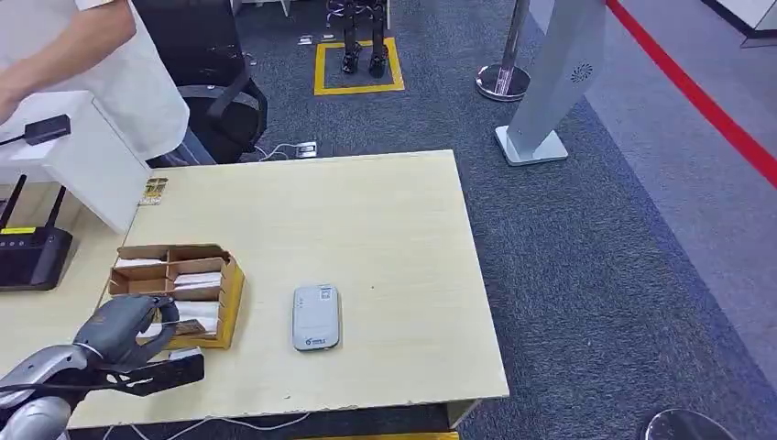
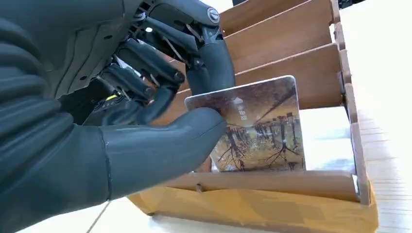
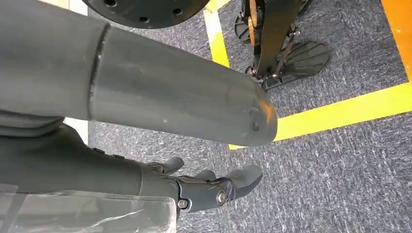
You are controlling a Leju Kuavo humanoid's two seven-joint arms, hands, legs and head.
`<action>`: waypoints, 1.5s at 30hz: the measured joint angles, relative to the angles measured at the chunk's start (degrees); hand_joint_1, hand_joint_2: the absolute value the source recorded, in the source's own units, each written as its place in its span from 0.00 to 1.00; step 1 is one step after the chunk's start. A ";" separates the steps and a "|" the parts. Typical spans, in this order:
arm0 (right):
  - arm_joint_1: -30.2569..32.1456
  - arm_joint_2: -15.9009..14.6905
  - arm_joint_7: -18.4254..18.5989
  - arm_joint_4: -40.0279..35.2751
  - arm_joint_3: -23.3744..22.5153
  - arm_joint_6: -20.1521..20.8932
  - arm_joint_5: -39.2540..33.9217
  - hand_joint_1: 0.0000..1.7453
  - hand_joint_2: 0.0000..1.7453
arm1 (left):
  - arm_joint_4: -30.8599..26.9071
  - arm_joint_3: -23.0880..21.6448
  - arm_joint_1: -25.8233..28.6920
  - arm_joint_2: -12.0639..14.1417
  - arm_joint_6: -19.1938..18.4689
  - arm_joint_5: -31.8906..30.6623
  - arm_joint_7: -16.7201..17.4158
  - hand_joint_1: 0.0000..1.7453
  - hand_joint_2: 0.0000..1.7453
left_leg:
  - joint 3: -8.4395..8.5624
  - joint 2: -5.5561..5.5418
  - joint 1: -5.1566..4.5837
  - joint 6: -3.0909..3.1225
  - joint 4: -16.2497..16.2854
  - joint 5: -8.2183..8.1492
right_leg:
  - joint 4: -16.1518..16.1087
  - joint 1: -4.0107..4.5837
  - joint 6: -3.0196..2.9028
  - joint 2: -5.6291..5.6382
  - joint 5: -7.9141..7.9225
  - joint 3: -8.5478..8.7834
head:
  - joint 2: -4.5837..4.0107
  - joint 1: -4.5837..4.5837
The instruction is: Pass the card to the sensor for recognition and then transmit it.
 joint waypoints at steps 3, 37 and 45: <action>-0.01 0.00 -0.02 0.00 0.00 0.06 0.02 0.00 0.00 | 0.00 0.00 0.00 0.00 0.00 0.55 -0.20 1.00 1.00 | 0.00 0.00 0.00 0.00 0.00 0.00 | 0.00 0.00 0.00 0.00 0.00 0.00 | 0.00 0.00; 0.14 0.57 -0.46 0.00 0.11 0.92 0.09 0.00 0.00 | 1.53 7.12 -3.59 -10.38 12.87 -8.06 -2.93 1.00 1.00 | 0.00 -0.01 0.00 0.00 0.01 0.00 | -0.01 0.00 0.00 -0.01 0.01 -0.01 | 0.00 0.02; 0.08 0.57 -0.39 0.00 1.53 1.00 0.17 0.00 0.00 | 8.79 8.35 -11.93 -13.33 14.49 -11.65 -3.02 1.00 1.00 | 0.00 -0.04 0.00 -0.05 0.02 0.05 | 0.00 0.00 -0.08 -0.04 0.08 0.00 | 0.00 0.00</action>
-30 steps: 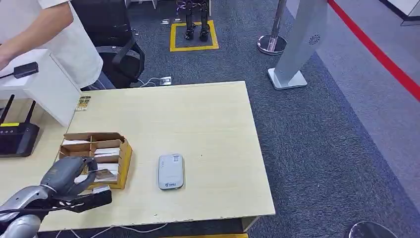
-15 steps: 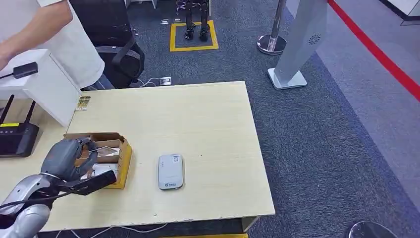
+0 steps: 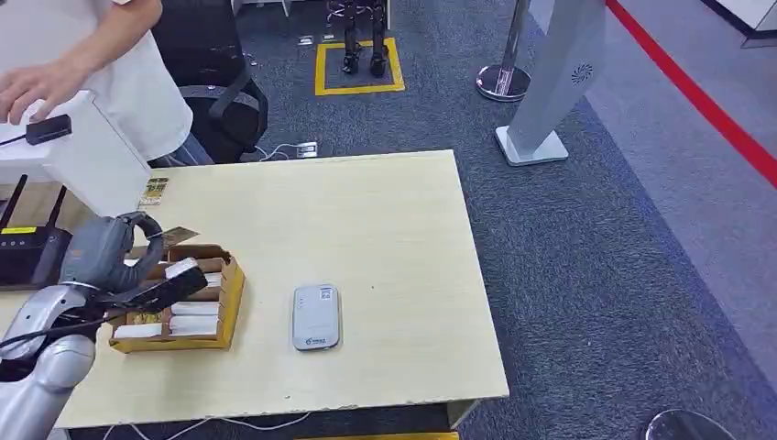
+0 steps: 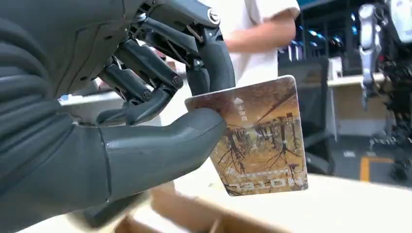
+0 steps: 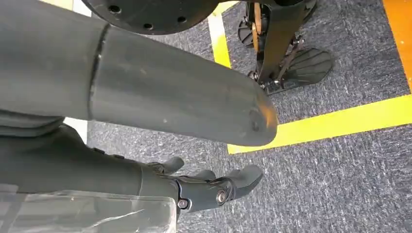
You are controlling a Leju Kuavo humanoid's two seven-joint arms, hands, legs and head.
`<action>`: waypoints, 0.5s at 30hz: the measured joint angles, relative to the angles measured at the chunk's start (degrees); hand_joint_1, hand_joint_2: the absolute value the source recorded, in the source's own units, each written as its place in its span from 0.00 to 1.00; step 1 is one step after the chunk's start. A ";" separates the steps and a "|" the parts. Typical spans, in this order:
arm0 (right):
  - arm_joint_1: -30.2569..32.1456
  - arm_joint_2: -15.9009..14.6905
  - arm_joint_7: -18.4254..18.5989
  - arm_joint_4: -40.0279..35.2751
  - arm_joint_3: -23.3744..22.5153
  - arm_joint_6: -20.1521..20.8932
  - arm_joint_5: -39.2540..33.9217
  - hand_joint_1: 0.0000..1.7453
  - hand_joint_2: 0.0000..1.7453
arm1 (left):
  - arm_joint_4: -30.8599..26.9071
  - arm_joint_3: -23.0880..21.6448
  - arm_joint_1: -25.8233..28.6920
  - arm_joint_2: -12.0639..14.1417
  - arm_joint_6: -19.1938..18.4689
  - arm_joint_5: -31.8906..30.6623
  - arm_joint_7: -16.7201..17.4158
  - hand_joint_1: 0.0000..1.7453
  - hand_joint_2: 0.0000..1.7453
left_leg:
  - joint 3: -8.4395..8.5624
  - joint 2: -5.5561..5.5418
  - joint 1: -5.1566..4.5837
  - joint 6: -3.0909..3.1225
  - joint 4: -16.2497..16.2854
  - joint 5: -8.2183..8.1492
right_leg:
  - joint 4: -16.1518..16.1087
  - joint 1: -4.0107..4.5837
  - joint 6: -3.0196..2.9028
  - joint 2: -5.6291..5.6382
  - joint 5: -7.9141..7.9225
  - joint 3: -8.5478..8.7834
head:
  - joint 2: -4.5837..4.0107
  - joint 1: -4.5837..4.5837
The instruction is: Pass the card to the sensor for recognition and then transmit it.
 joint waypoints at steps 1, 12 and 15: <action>-0.03 0.00 0.04 0.00 0.24 0.00 0.02 0.00 0.00 | 1.31 0.00 -1.45 -0.52 0.48 -0.88 0.02 1.00 1.00 | 0.00 0.00 0.00 0.00 0.00 0.00 | 0.00 0.00 0.00 0.00 0.00 0.00 | 0.00 0.00; -0.47 0.00 0.76 0.00 3.17 -0.02 0.70 0.00 0.00 | 22.95 -0.55 -20.48 -6.38 0.94 -5.07 1.99 1.00 1.00 | 0.00 0.01 0.00 0.00 0.04 0.02 | 0.01 0.00 -0.02 0.00 0.03 -0.01 | 0.00 0.00; -0.63 0.00 1.03 0.00 3.82 -0.02 0.70 0.00 0.00 | 28.53 -1.05 -24.78 -8.15 0.83 -5.79 2.05 1.00 1.00 | -0.01 0.03 0.00 0.00 0.05 0.02 | 0.01 0.00 0.00 0.02 0.05 -0.01 | 0.00 0.02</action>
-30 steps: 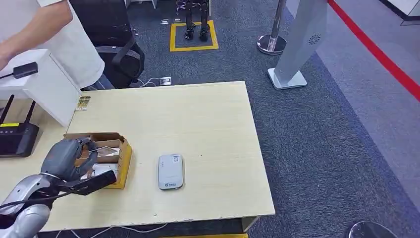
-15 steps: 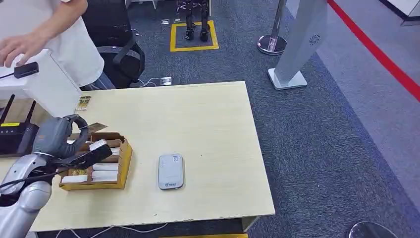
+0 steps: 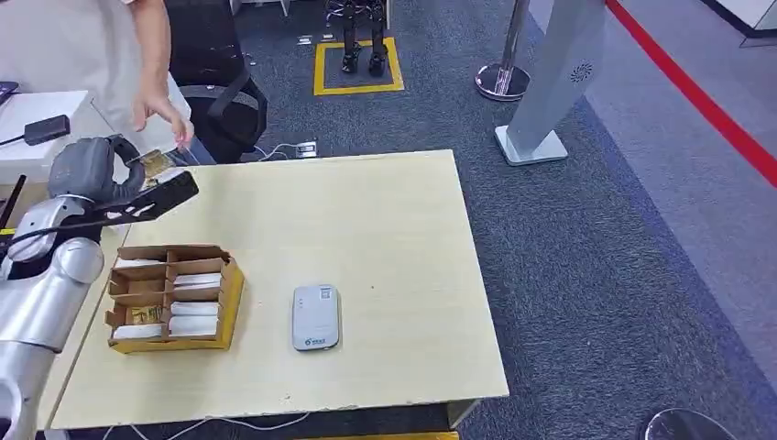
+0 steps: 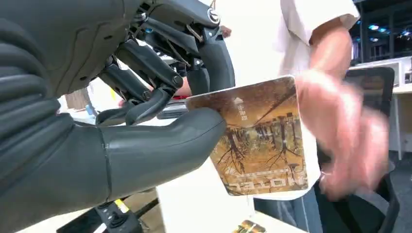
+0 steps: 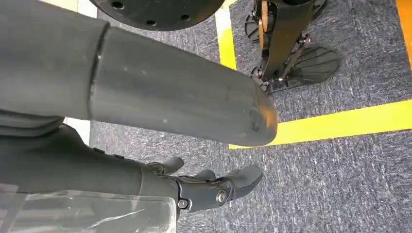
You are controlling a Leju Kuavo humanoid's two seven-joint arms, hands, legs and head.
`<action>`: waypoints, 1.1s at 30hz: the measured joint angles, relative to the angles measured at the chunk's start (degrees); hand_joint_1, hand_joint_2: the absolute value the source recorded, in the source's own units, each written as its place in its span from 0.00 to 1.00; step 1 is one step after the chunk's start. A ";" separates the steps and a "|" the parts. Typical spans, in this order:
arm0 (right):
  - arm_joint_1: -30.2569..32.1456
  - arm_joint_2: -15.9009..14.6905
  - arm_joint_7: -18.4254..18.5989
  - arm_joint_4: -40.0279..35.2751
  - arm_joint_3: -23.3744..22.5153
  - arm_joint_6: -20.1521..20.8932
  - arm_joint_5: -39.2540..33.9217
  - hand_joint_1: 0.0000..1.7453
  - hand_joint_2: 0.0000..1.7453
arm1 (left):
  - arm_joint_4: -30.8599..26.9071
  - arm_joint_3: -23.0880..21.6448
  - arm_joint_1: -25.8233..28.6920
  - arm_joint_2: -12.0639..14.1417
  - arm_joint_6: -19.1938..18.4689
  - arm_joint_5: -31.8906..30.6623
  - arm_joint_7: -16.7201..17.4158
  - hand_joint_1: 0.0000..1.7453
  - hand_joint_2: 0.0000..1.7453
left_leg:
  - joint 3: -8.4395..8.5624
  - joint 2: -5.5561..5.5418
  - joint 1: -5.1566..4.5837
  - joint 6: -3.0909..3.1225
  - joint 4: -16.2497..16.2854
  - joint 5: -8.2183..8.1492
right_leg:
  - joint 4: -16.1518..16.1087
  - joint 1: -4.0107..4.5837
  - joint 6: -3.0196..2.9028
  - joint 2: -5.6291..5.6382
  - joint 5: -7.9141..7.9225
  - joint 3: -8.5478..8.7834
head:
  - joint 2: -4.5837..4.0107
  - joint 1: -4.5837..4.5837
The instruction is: Pass the card to the sensor for recognition and then transmit it.
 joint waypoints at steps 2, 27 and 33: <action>-0.11 0.00 0.07 0.00 0.42 0.00 0.00 0.00 0.00 | 3.08 -0.15 -2.12 -1.08 -0.22 -0.46 0.04 1.00 1.00 | 0.00 0.02 0.00 0.00 0.00 0.00 | 0.00 0.00 0.00 0.03 0.00 -0.01 | 0.00 -0.02; -0.34 -0.02 0.61 0.00 1.90 -0.22 -0.59 0.00 0.00 | 14.90 -1.55 -7.60 -6.65 0.43 2.57 -1.97 0.00 0.00 | -0.02 0.01 0.00 0.00 0.01 0.00 | 0.00 0.00 0.01 0.04 0.00 -0.01 | 0.00 0.00; -0.32 -0.02 0.61 0.00 2.05 -0.22 -0.85 0.00 0.00 | 14.90 -1.55 -7.60 -6.93 -0.04 5.00 -2.71 0.00 0.00 | -0.02 0.00 0.00 0.00 0.01 0.00 | 0.00 0.00 0.00 0.03 0.00 -0.01 | 0.00 -0.02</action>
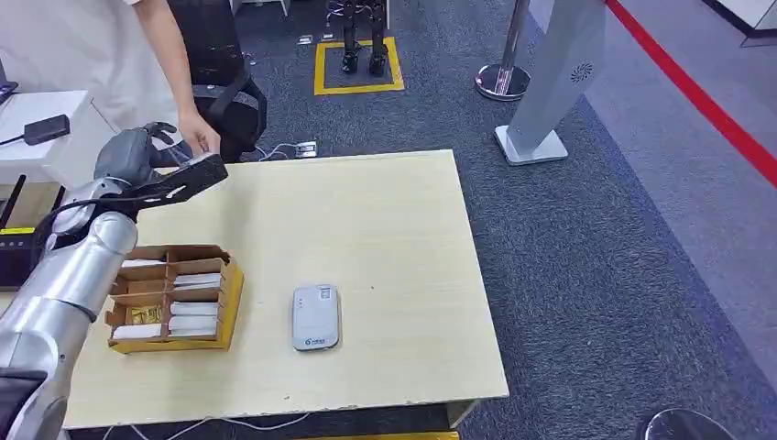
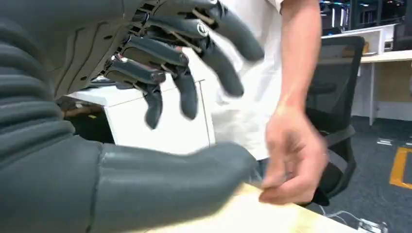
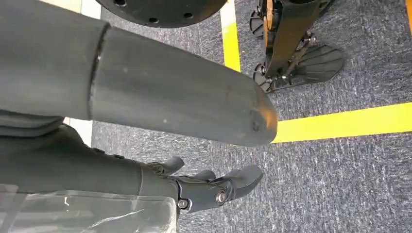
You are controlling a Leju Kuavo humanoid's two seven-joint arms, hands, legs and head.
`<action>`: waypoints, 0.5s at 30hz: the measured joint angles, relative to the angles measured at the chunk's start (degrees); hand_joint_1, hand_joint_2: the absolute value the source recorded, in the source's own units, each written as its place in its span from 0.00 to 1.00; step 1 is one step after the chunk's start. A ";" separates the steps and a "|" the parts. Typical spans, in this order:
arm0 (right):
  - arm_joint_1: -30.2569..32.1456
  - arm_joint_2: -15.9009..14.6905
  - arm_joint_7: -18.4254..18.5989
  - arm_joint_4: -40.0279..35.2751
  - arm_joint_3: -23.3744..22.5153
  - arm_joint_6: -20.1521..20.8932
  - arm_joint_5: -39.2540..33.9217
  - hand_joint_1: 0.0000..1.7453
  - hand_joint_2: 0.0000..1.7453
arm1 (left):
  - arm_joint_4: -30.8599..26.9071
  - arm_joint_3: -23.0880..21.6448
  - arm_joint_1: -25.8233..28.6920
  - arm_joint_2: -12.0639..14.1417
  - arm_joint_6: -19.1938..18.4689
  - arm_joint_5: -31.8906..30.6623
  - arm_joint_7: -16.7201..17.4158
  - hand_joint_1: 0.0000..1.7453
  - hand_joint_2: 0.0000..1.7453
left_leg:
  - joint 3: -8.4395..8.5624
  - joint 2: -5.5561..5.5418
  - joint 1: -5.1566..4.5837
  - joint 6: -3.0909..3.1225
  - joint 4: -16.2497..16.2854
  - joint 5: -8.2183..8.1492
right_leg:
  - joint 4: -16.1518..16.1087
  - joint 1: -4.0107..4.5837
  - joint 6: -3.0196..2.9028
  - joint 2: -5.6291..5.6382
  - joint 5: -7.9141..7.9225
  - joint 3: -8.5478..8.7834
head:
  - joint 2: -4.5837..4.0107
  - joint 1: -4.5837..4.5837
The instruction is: Pass the card to the sensor for recognition and then transmit it.
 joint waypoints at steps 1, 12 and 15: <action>0.01 0.00 0.00 0.00 0.00 0.00 -0.02 0.00 0.00 | 0.00 0.00 0.00 0.00 -0.24 0.37 -0.17 0.00 0.00 | 0.00 0.00 0.00 0.00 0.00 0.00 | 0.01 0.00 0.00 0.00 0.00 0.00 | 0.00 0.00; 0.20 0.00 -0.02 0.00 -0.02 -0.02 -0.02 0.00 0.00 | -2.36 0.02 1.76 0.85 -0.57 3.54 -1.14 0.00 0.00 | 0.00 0.01 0.00 0.00 0.00 0.00 | 0.02 0.00 0.00 0.01 0.00 0.01 | 0.00 0.00; 0.33 0.00 -0.07 0.00 -0.22 -0.11 -0.02 0.00 0.00 | -5.05 0.07 3.89 1.77 -0.87 5.86 -1.31 0.00 0.00 | -0.01 0.01 0.00 0.00 -0.01 0.00 | 0.02 0.00 0.00 0.00 -0.01 0.01 | 0.00 0.00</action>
